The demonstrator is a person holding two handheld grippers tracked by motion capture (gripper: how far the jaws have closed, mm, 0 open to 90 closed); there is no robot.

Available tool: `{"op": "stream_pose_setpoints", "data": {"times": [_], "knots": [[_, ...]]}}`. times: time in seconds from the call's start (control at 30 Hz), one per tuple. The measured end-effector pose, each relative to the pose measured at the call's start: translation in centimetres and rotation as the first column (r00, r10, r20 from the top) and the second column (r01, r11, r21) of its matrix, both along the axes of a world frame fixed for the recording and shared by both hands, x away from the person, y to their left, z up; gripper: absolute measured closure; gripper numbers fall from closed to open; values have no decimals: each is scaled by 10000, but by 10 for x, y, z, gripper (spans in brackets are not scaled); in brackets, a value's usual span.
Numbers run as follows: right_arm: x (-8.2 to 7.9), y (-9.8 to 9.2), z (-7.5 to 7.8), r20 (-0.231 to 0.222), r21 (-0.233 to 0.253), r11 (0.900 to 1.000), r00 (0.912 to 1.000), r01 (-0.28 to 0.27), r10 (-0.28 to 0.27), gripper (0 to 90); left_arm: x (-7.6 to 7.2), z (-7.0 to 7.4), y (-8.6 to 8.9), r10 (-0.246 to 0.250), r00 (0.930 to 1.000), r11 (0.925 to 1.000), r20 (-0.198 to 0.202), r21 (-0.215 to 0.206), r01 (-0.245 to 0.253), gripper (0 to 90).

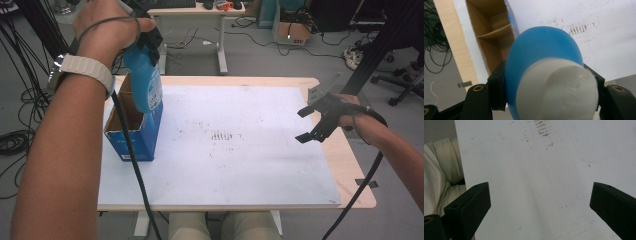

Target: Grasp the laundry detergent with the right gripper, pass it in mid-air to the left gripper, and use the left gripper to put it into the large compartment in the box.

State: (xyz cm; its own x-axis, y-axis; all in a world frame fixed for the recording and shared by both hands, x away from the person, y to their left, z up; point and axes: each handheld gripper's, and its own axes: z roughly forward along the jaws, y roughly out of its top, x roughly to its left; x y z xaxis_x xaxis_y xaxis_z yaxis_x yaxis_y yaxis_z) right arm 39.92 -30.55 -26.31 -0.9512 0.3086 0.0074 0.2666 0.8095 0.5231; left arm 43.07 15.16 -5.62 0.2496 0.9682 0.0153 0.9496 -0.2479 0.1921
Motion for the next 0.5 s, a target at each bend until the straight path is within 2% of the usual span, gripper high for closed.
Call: {"op": "stream_pose_setpoints", "data": {"times": [0.03, 0.1, 0.27, 0.37, 0.4, 0.5], "knots": [[2, 1, -1, 119, 72, 9998, 9998, -187, 187, 33, 0, 1, 3, 121, 9999, 9999, -18, 31, -121, 376], [2, 1, -1, 73, 53, 10000, 10000, -62, 62, 34, 1, 1, 12, 472, 9989, 9989, 26, 50, -472, 376], [1, 3, 1, 25, 100, 9999, 10000, -3, 3, 34, 2, -1, 24, 819, 9966, 9966, 83, 4, -819, 376], [2, 3, 1, 143, 190, 9998, 9998, -115, 112, 34, 4, -5, 32, 1006, 9948, 9949, 133, -26, -1006, 377], [1, 4, -1, 200, 490, 9988, 9998, 77, -87, 34, 5, -7, 36, 1019, 9947, 9948, 130, 8, -1019, 376], [1, 3, -2, 144, 376, 9993, 9999, 12, -17, 35, 6, -13, 42, 1222, 9923, 9925, 191, 66, -1223, 376]]}}
